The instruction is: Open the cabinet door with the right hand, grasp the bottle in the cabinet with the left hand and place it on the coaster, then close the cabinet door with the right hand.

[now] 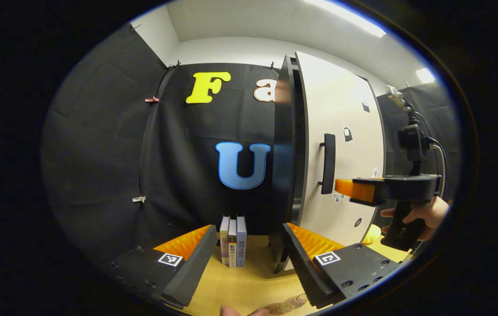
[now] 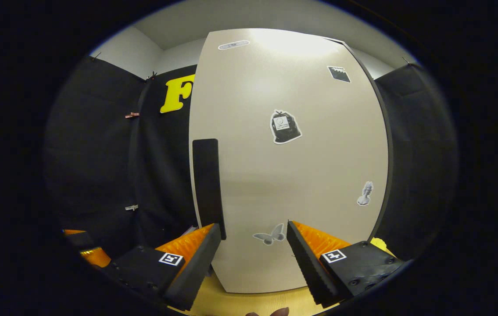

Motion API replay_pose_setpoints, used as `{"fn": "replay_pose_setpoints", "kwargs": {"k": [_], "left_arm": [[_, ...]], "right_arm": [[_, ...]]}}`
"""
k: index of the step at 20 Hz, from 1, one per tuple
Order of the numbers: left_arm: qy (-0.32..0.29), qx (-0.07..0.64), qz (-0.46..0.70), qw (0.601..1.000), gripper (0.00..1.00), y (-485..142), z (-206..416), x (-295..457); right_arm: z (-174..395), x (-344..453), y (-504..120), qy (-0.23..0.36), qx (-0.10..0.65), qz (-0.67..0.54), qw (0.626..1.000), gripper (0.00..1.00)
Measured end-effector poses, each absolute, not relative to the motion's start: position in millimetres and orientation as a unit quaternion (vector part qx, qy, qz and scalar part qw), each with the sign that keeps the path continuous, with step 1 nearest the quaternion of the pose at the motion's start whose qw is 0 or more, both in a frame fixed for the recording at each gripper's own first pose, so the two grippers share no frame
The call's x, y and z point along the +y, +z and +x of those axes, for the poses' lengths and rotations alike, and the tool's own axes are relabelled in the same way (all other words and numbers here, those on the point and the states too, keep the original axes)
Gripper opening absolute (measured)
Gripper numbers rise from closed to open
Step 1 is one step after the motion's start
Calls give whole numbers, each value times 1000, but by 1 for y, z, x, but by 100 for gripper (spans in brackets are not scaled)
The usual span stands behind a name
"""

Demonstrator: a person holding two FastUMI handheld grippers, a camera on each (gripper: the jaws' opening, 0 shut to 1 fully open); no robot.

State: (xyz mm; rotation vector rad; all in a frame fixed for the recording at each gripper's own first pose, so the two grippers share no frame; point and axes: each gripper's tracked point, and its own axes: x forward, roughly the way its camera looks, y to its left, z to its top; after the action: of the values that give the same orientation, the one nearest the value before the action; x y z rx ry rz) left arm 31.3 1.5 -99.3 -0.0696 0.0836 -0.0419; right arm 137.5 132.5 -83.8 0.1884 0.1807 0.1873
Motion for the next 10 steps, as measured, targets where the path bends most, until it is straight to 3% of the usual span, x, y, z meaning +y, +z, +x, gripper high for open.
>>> {"fn": "replay_pose_setpoints", "kwargs": {"k": [10], "left_arm": [[-28,15,-9,999,94,-70,38,-31]], "right_arm": [[47,38,-56,51,53,73,995,98]]}}
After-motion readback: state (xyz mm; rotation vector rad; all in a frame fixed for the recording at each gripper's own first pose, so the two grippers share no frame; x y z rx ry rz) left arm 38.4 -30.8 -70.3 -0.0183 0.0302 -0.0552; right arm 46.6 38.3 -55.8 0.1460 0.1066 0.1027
